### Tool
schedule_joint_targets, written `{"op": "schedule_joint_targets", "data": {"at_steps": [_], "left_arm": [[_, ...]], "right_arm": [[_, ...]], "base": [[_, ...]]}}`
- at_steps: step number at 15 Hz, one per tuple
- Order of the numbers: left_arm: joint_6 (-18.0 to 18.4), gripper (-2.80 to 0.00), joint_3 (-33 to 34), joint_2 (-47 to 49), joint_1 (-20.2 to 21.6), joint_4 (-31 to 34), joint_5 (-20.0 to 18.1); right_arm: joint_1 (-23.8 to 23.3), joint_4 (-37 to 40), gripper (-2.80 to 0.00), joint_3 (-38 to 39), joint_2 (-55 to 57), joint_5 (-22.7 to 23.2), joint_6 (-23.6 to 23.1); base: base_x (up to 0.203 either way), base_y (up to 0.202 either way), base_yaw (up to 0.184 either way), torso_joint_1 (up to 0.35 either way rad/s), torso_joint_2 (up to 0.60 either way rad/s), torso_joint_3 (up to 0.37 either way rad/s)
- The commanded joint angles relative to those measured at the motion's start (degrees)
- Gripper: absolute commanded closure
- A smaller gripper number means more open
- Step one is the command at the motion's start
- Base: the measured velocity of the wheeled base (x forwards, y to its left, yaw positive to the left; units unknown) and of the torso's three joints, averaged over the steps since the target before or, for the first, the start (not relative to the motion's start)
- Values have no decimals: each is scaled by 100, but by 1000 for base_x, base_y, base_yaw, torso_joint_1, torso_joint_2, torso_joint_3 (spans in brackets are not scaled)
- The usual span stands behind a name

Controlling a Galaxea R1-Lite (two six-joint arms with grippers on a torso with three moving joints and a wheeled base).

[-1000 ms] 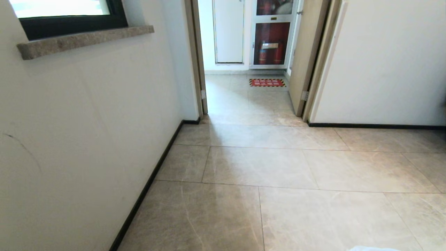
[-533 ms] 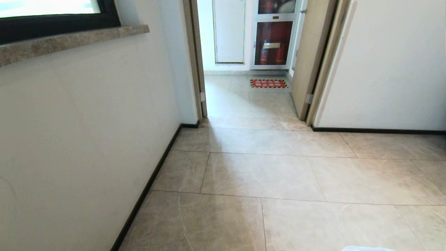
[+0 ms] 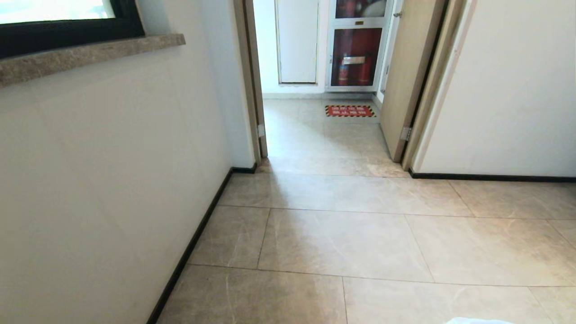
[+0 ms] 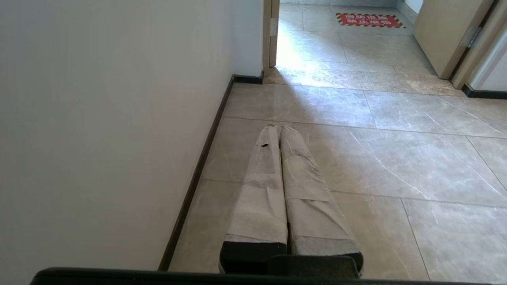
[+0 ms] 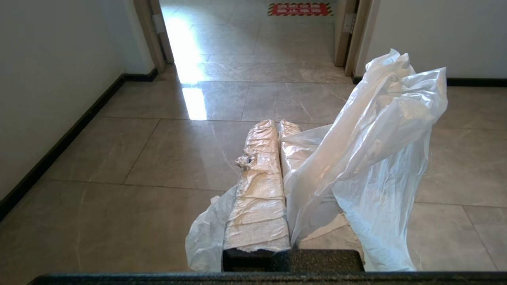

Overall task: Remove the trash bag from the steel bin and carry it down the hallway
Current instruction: Put the trash bag at the door

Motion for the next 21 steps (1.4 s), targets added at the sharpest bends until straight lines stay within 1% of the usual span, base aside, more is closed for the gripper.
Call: {"op": "schedule_joint_targets", "data": {"at_steps": [1,21], "left_arm": [[-4,0,5,-2,-2,0,-2],[-4,0,-4,-2,-2,0,-2]], "right_arm": [[0,-2,0,0,9,-2,1],[0,-2,0,0,9,-2,1]], "base": [[204,0,4,7,2,2],[194,0,2,2,1,3]]}}
